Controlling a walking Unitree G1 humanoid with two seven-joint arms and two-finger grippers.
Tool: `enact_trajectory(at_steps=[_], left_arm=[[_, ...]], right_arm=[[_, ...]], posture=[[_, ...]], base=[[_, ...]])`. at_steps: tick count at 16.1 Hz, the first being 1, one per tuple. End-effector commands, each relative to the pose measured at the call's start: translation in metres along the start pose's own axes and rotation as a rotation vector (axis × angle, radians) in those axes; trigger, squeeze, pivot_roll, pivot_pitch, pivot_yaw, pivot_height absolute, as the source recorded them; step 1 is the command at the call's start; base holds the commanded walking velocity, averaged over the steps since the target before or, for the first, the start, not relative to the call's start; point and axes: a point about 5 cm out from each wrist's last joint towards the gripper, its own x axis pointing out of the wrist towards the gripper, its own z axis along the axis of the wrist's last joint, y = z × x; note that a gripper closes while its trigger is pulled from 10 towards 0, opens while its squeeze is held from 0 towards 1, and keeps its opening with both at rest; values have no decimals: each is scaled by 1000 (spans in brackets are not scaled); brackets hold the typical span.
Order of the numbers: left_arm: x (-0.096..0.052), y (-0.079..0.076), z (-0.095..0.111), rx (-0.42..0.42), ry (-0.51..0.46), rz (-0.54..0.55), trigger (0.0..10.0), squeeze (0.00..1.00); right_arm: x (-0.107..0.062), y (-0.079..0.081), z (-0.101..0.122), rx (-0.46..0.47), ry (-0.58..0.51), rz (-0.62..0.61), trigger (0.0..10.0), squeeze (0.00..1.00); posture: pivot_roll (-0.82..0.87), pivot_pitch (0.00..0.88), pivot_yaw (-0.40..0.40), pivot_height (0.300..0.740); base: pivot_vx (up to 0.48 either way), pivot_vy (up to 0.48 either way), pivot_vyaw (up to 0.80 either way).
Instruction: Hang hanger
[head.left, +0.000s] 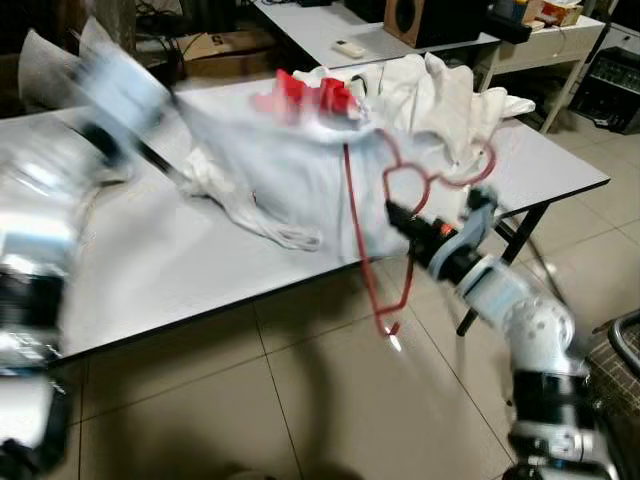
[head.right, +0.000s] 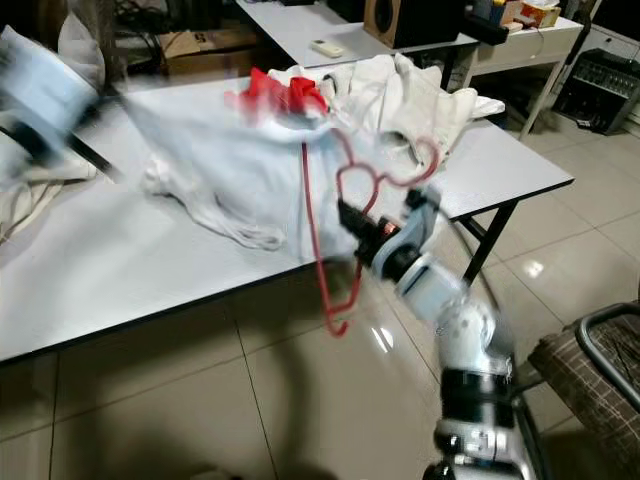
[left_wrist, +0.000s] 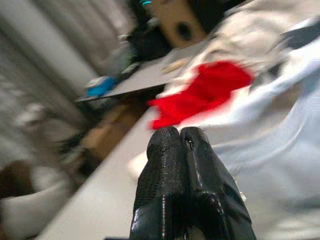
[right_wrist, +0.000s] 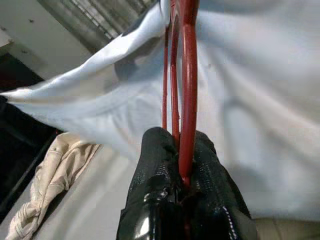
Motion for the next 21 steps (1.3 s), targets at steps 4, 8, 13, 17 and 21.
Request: enact_trajectory(at_steps=[4,8,13,17,21], left_arm=[[5,-7,39,28,-146,-65,0,0],[6,-16,46,24,-188,-84,0,0],[3,14,41,20,-134,169,0,0],[6,8,41,28,-143,117,0,0],[9,-30,37,55,-130,-155,0,0]], right_arm=[[-20,3,-10,60,-32,-11,0,0],[-23,11,-23,35,62,49,0,0],[-39,16,22,113,-297,168,0,0],[-41,3,-12,1,-46,85,0,0],[-23,13,-4,221,-177,136,0,0]], posture=[[-181,0,43,740],[-185,0,52,740],[-185,0,49,740],[-188,0,51,740],[-184,0,59,740]], base=[[0,0,0],[0,0,0],[0,0,0],[0,0,0],[0,0,0]])
